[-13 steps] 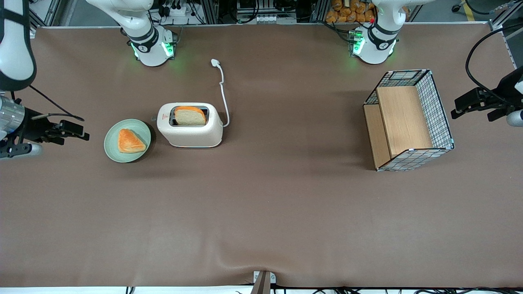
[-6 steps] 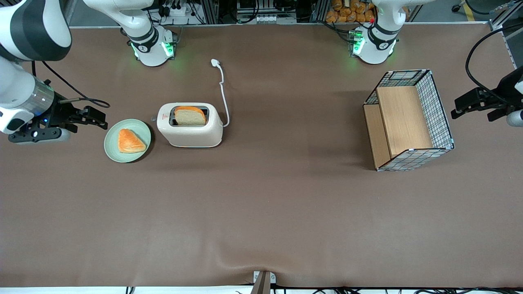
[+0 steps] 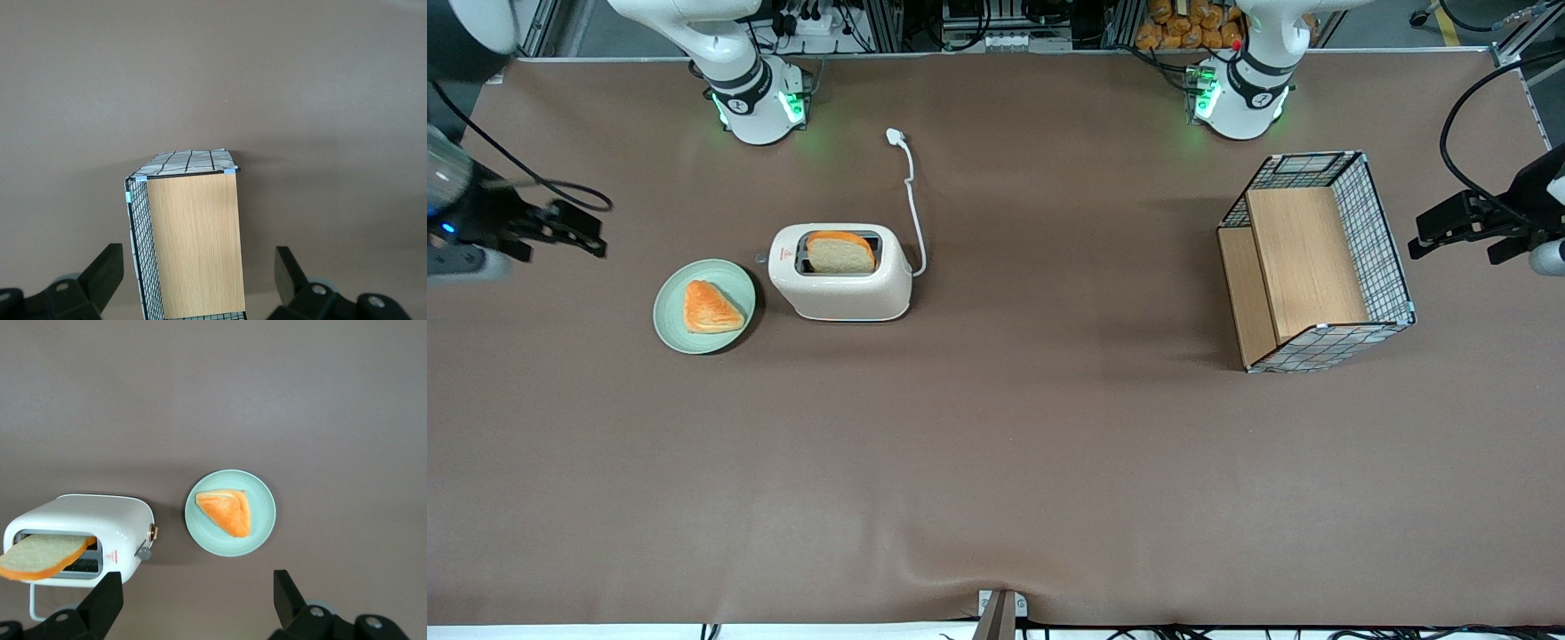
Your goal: Press toaster button with right arm
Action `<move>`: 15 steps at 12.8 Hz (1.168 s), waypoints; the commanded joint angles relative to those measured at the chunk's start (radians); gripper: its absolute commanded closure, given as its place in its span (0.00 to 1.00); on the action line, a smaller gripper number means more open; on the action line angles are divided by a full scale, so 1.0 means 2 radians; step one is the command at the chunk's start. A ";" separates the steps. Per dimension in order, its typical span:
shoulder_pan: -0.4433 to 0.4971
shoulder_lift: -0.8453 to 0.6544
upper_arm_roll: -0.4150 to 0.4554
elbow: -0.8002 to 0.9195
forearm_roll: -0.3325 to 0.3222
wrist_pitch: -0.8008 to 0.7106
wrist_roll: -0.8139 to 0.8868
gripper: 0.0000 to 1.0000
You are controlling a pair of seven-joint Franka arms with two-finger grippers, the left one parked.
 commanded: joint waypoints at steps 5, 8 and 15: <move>-0.004 0.008 -0.029 0.069 0.019 -0.079 0.006 0.00; -0.008 0.010 -0.028 0.079 0.020 -0.090 0.006 0.00; -0.008 0.010 -0.027 0.080 0.015 -0.089 0.012 0.00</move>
